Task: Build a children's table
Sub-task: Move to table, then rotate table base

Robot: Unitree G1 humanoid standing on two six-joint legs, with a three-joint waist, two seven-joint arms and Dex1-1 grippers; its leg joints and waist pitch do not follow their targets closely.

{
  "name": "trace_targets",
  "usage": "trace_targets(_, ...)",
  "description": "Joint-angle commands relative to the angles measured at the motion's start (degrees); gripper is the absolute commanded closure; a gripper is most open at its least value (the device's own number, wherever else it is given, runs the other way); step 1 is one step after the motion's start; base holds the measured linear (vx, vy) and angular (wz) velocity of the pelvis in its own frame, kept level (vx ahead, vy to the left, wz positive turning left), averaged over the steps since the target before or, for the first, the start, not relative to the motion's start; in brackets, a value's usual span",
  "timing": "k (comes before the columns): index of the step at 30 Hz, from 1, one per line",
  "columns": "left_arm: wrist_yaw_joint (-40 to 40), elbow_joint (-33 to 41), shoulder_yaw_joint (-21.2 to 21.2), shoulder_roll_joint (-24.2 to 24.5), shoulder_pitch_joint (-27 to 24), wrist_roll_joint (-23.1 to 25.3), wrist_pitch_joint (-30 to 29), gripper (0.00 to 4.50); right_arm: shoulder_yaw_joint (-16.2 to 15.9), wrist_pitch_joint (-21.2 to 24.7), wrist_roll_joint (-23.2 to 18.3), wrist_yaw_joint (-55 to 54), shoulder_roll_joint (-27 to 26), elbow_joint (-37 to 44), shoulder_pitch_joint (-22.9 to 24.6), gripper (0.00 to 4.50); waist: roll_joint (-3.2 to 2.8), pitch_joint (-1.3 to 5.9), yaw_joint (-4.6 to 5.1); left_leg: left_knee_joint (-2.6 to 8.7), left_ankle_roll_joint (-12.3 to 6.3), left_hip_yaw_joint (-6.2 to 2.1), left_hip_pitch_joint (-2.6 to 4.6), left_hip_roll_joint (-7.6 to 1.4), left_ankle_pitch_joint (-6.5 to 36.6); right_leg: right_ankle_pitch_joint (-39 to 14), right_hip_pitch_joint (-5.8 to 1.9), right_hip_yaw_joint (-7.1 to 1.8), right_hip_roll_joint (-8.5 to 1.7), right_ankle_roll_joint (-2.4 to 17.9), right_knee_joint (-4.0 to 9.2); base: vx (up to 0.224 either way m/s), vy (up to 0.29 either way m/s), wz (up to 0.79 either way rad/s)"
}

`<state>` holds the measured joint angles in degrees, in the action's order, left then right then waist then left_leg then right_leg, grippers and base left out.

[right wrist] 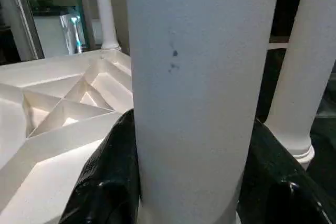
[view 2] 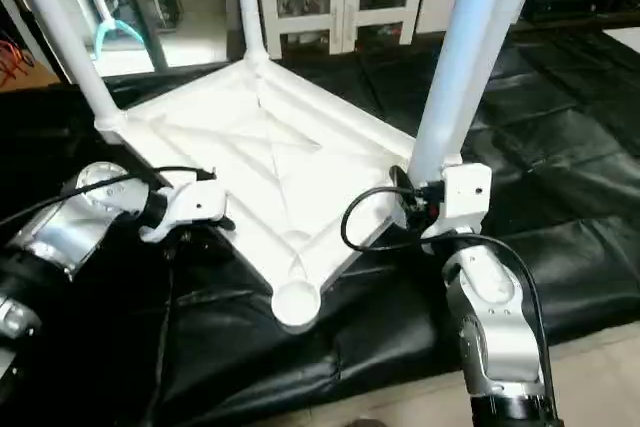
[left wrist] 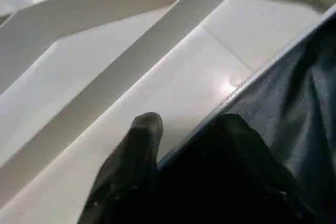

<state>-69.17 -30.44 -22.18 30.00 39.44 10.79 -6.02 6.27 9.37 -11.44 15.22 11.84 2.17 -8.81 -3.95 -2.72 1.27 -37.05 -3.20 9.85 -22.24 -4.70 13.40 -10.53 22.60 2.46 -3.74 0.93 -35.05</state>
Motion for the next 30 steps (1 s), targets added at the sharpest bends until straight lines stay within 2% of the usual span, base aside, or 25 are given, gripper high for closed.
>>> trace_targets(1,0.83,-0.89,-1.06,-0.67,-2.64,-0.13,-4.40,3.01,0.01,-0.82,0.19,-0.16,-0.22,1.35,0.40,2.60,0.21,3.44,0.04,5.34,-2.66,-3.61,1.41,-8.26,8.19,-0.34,-3.27,-3.19,-6.89,18.50,2.92,0.000,0.000,0.00)
trace_targets(2,1.02,-0.79,-1.04,-0.69,-2.72,-0.05,-4.62,3.01,0.00,-0.83,0.19,-0.16,-0.22,1.35,0.41,2.60,0.12,3.44,0.05,5.42,-2.14,-3.69,1.46,-8.25,9.32,-2.19,-3.35,-3.25,-6.88,18.21,3.05,0.000,0.000,0.00)
trace_targets(3,5.18,1.45,-0.61,-0.94,-4.41,1.76,-9.36,3.13,-0.04,-1.00,0.23,-0.20,-0.22,1.48,0.69,2.60,-0.02,3.40,0.20,5.63,-1.04,-3.89,1.54,-8.48,10.59,-3.63,-3.38,-3.29,-6.87,17.91,3.02,0.000,0.000,0.00)
trace_targets(4,6.20,1.85,-0.42,-1.04,-4.75,2.12,-10.64,3.13,-0.06,-1.02,0.25,-0.20,-0.22,1.49,0.72,2.60,0.01,3.20,0.36,5.85,-0.56,-3.95,1.59,-8.43,12.24,-5.89,-3.17,-3.27,-6.60,17.24,3.39,0.000,0.000,0.00)
trace_targets(5,8.39,2.77,-0.15,-1.16,-5.46,3.29,-13.48,3.16,-0.11,-1.07,0.30,-0.18,-0.19,1.51,0.75,2.60,0.02,3.34,0.56,5.87,-0.10,-3.95,1.64,-8.45,12.69,-5.99,-3.32,-3.31,-6.62,17.20,3.20,0.000,0.000,0.00)
trace_targets(8,11.26,4.07,0.39,-1.43,-6.77,4.99,-17.86,3.26,-0.24,-1.19,0.38,-0.16,-0.24,1.56,0.90,2.60,0.07,2.83,1.10,5.99,0.94,-4.16,1.64,-8.06,17.16,-12.22,-3.13,-3.49,-6.75,16.05,4.07,0.000,0.000,0.00)
trace_targets(9,12.01,4.83,0.71,-1.61,-7.28,5.41,-19.88,3.31,-0.30,-1.26,0.40,-0.11,-0.24,1.55,0.98,2.60,0.32,2.77,1.62,5.97,1.32,-4.31,1.60,-7.92,18.66,-15.47,-3.08,-3.55,-6.72,15.16,4.41,0.000,0.000,0.00)
trace_targets(10,12.01,4.83,0.71,-1.61,-7.28,5.41,-19.88,3.31,-0.30,-1.26,0.40,-0.11,-0.24,1.55,0.98,2.60,0.27,2.84,1.92,5.94,1.42,-4.42,1.48,-7.89,18.70,-16.24,-3.24,-3.57,-6.80,14.83,4.42,0.000,0.000,0.00)
trace_targets(11,13.50,6.88,1.47,-2.23,-8.10,5.43,-24.85,3.33,-0.39,-1.39,0.44,0.00,-0.22,1.43,1.03,2.60,0.23,2.82,2.42,6.03,1.30,-4.66,1.08,-7.88,18.51,-17.18,-3.42,-3.50,-6.85,14.16,4.40,0.000,0.000,0.00)
trace_targets(12,13.54,6.93,1.50,-2.25,-8.12,5.43,-24.98,3.39,-0.40,-1.40,0.44,0.00,-0.22,1.43,1.04,2.60,0.25,2.88,2.70,6.02,1.20,-4.68,1.13,-7.95,18.36,-17.08,-3.38,-3.51,-6.87,14.07,4.41,0.000,0.000,0.00)
trace_targets(14,16.31,9.31,3.06,-3.84,-8.95,4.81,-32.59,3.43,-0.61,-1.61,0.54,0.08,-0.25,1.33,1.14,2.60,0.17,2.95,3.47,5.78,0.09,-4.74,0.74,-7.73,17.00,-16.93,-3.43,-3.45,-6.83,13.93,4.50,0.000,0.000,0.00)
trace_targets(16,17.50,9.95,3.90,-4.56,-9.23,4.18,-34.66,3.47,-0.67,-1.64,0.55,0.06,-0.29,1.41,1.24,2.60,0.20,2.97,3.65,5.71,-0.52,-4.82,0.64,-7.71,16.24,-16.81,-3.44,-3.29,-6.80,13.92,4.57,0.000,0.000,0.00)
trace_targets(18,20.03,10.61,6.30,-6.79,-9.71,2.41,-38.74,3.53,-0.72,-1.72,0.57,0.11,-0.29,1.62,1.51,2.60,0.25,2.99,4.31,5.41,-1.61,-4.63,0.52,-7.50,15.68,-17.43,-3.27,-3.24,-6.74,14.01,4.95,0.000,0.000,0.00)
trace_targets(22,23.49,12.28,9.58,-9.17,-10.59,1.64,-41.36,3.66,-0.77,-1.73,0.58,0.11,-0.30,1.82,1.82,2.60,0.24,3.02,4.84,5.41,-2.61,-4.58,0.43,-7.54,15.70,-18.16,-3.16,-3.07,-6.53,13.69,5.08,0.000,0.000,0.00)
trace_targets(24,25.49,14.33,9.89,-9.54,-11.40,2.39,-42.46,3.67,-0.81,-1.77,0.53,0.12,-0.30,1.97,2.07,2.60,0.23,3.00,4.91,5.57,-2.50,-4.75,0.47,-7.63,16.85,-19.21,-3.03,-2.98,-6.43,13.35,5.11,0.000,0.000,0.00)
trace_targets(26,26.18,16.80,10.51,-10.31,-12.12,1.82,-46.44,3.70,-0.86,-1.75,0.53,0.11,-0.30,1.96,2.17,2.60,0.15,2.90,4.99,5.71,-2.27,-4.89,0.44,-7.73,17.79,-19.64,-2.86,-3.01,-6.51,13.01,5.21,0.000,0.000,0.00)
trace_targets(27,26.18,16.80,10.51,-10.31,-12.12,1.82,-46.44,3.81,-0.86,-1.75,0.53,0.11,-0.30,1.96,2.17,2.60,0.16,2.89,5.05,5.74,-2.14,-4.92,0.42,-7.77,17.87,-19.44,-2.88,-3.02,-6.55,13.06,5.16,0.000,0.000,0.00)
trace_targets(28,26.51,18.56,12.28,-11.94,-11.99,0.23,-50.14,3.84,-0.91,-1.71,0.54,0.09,-0.32,1.97,2.24,2.60,0.22,2.87,5.15,5.73,-2.09,-4.91,0.34,-7.66,17.98,-19.75,-2.85,-3.04,-6.61,12.91,5.25,0.000,0.000,0.00)
trace_targets(30,26.50,20.18,13.14,-12.94,-12.04,-0.82,-52.17,3.87,-0.93,-1.68,0.53,0.08,-0.31,2.03,2.33,2.60,0.23,2.85,5.14,5.61,-1.95,-4.88,0.41,-7.60,17.88,-19.79,-2.79,-3.04,-6.70,13.14,5.28,0.000,0.000,0.00)
